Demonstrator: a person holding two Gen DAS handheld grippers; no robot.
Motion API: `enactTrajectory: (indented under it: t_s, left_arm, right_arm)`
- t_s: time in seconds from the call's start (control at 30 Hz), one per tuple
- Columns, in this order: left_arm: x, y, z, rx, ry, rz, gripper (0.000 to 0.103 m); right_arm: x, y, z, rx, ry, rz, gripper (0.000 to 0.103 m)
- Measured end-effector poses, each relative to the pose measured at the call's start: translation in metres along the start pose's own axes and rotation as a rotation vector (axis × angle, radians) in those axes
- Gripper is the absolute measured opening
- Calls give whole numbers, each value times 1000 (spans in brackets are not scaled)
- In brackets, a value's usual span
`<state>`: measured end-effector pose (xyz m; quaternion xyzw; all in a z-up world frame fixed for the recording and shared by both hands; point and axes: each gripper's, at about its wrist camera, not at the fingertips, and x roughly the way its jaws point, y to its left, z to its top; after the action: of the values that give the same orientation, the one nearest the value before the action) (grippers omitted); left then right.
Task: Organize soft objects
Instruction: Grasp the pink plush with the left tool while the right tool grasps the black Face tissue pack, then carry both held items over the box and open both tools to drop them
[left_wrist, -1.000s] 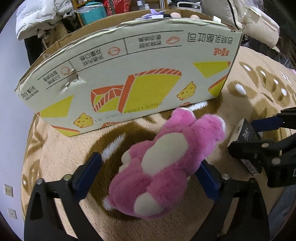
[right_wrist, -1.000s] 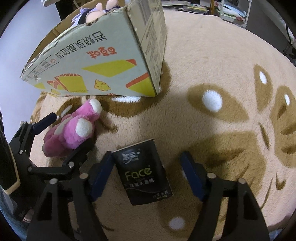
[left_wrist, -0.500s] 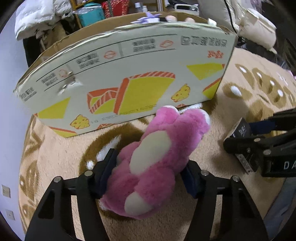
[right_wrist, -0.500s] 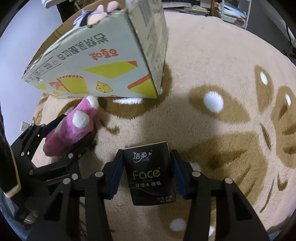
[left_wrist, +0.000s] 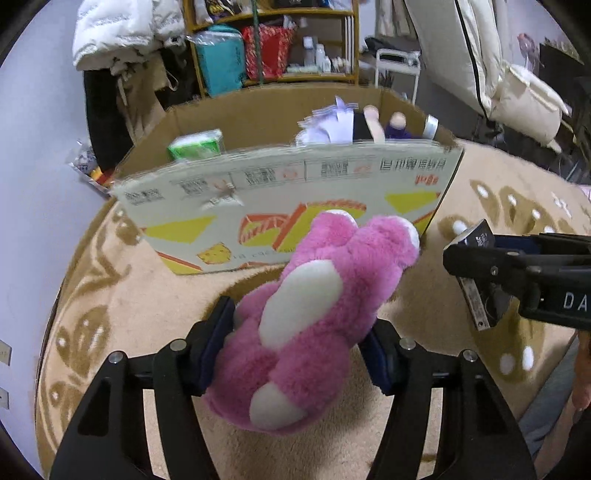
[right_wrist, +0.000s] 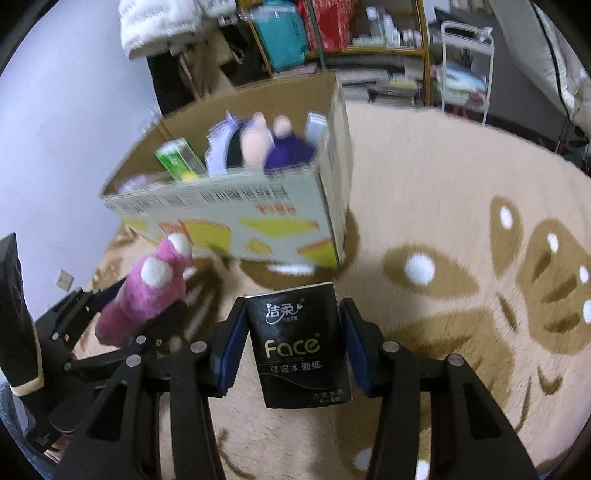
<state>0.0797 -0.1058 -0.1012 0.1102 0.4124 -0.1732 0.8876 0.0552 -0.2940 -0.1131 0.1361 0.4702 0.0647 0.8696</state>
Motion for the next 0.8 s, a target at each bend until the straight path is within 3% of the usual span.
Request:
enactTrajectory:
  t_s: [0.23,0.53,0.67,0.8]
  left_arm:
    - [-53,11,8,-63,-183,60,63]
    - [-94,21,16,-102,-298,83,63]
    - [-107,27,20,-132,-359,101,63]
    - [-118,35,25,-150,-398,109,63]
  right_arm:
    - [-42,3,5,-23,-172,11,52]
    - [-90,33,7,-125,-430,11,52]
    - [-102,40,10,-149,-504,14,52]
    - [-103,45,16,-168,-512,14,52]
